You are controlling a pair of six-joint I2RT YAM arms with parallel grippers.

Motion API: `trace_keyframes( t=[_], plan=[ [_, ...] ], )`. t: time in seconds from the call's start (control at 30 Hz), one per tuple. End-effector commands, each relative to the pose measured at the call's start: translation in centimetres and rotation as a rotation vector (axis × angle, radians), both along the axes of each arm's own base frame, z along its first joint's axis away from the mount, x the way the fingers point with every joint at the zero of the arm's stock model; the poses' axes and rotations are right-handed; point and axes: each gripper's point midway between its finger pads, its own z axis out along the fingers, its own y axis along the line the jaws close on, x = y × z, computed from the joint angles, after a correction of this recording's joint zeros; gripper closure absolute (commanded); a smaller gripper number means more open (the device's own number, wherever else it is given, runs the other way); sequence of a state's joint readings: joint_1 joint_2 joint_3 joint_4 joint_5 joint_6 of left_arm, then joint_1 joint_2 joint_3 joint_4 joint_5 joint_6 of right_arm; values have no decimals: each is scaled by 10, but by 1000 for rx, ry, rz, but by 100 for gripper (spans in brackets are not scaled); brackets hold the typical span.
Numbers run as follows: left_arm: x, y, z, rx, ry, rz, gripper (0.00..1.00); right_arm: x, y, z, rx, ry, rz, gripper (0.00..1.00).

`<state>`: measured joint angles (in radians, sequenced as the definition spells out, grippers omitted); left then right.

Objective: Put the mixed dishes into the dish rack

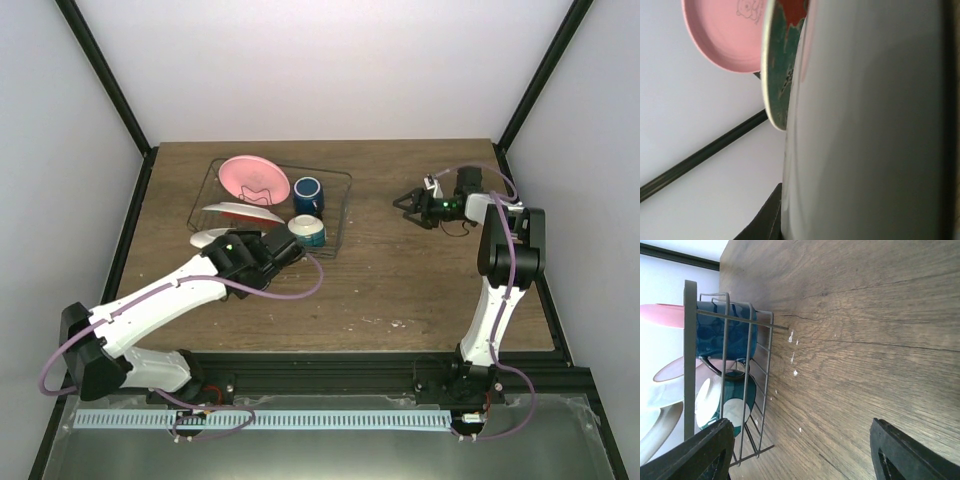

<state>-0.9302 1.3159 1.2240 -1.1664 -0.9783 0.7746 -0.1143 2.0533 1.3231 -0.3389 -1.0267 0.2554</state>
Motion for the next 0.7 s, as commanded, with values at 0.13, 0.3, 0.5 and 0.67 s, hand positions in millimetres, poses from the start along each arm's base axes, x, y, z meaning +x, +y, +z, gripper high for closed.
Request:
trace_keyframes(
  t=[0.13,0.3,0.5,0.67],
  plan=[
    [11,5,2,53,-61,-39,100,-1,6,-3,32,-8,-1,24],
    [23,8,-4,67,-89,-52,100,0,6,-3,37,-14,-3,24],
    [33,7,-1,53,-110,-65,100,0,6,-1,36,-18,-8,23],
    [43,5,-3,57,-132,-84,100,0,6,-1,36,-17,-8,23]
  ],
)
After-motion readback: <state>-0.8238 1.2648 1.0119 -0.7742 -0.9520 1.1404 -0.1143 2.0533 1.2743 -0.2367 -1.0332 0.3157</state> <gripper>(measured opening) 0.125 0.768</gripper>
